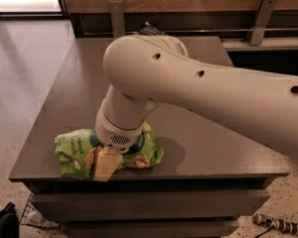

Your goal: Move green rice chip bag near blue chip bag

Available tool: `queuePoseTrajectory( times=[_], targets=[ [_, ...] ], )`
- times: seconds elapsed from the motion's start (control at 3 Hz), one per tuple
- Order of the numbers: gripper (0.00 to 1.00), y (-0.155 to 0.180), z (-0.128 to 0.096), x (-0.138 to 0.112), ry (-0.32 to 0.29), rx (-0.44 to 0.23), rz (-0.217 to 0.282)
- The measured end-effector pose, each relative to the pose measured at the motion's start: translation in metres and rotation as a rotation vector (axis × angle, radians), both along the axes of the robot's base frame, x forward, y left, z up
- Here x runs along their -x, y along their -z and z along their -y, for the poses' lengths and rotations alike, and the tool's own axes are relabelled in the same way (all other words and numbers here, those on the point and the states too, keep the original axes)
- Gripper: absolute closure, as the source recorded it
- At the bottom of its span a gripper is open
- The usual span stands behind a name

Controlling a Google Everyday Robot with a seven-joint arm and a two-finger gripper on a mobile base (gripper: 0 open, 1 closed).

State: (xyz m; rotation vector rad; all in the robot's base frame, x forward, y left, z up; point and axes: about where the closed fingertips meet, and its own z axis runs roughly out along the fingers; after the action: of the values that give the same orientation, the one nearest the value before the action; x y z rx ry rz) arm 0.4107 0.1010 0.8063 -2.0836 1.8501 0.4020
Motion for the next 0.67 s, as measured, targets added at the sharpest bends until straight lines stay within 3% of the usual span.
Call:
queuePoseTrajectory(
  times=[0.67],
  targets=[
    [1.0,-0.0001,0.0,0.0,0.0,0.0,0.0]
  ],
)
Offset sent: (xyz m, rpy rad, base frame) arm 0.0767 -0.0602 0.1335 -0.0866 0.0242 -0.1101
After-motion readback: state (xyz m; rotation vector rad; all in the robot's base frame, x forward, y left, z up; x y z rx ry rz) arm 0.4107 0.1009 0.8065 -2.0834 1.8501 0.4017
